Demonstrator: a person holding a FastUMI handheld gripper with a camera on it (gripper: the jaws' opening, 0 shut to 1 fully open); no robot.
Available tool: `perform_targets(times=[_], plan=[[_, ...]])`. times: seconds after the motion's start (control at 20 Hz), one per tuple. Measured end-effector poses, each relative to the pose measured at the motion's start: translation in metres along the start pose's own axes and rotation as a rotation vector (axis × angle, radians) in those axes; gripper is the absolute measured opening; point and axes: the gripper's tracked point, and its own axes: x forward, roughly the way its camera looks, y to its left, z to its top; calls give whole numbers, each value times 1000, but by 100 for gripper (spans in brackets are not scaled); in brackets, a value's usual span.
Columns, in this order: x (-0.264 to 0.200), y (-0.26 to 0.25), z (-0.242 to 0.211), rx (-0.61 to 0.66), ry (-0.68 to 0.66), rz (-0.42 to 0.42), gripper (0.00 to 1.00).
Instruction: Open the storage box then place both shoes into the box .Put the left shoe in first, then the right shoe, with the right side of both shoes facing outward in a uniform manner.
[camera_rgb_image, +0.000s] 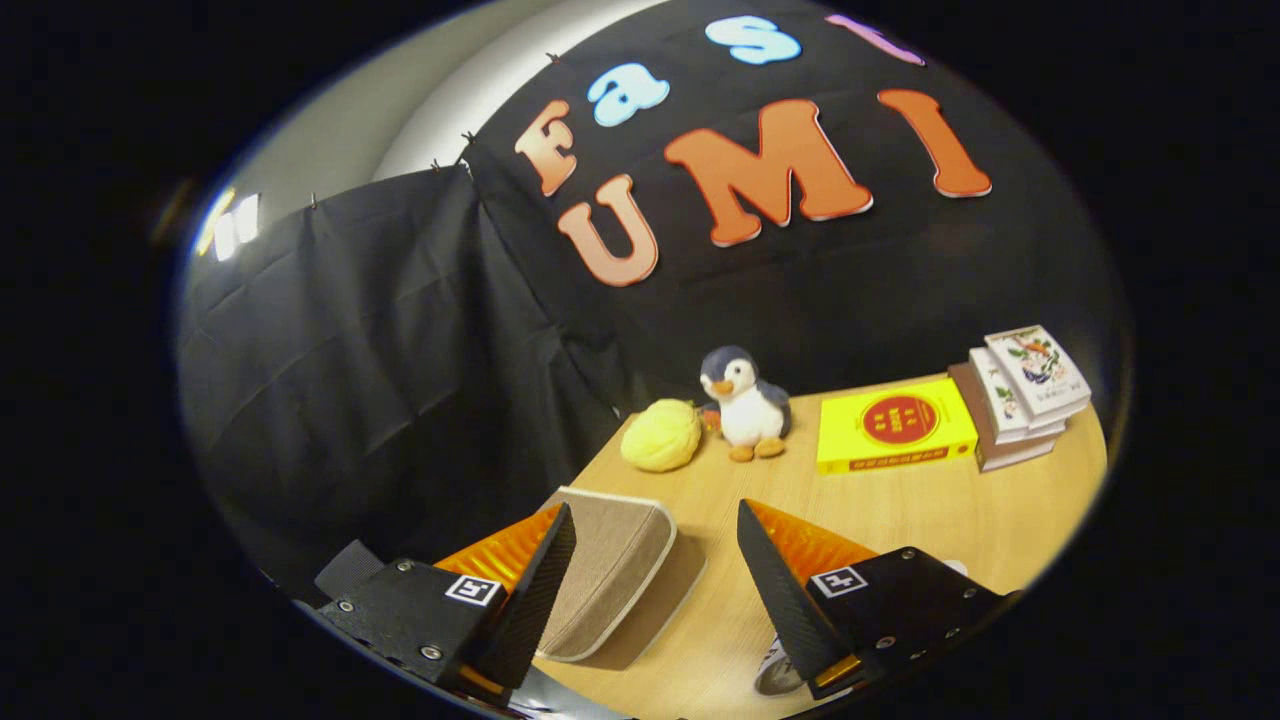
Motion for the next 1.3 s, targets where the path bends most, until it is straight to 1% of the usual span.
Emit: perform_targets(times=[0.2,0.3,0.4,0.6,0.8,1.0,1.1,1.15,1.3], plan=[[20,15,-55,35,162,68,97],[32,22,-80,70,234,108,97],[44,26,-103,115,300,131,97],[60,35,-136,208,375,186,97],[80,41,-156,277,423,205,97],[90,55,-166,426,469,290,97],[93,57,-170,511,486,314,97],[96,57,-168,534,475,320,97],[92,59,-162,547,455,327,96]])
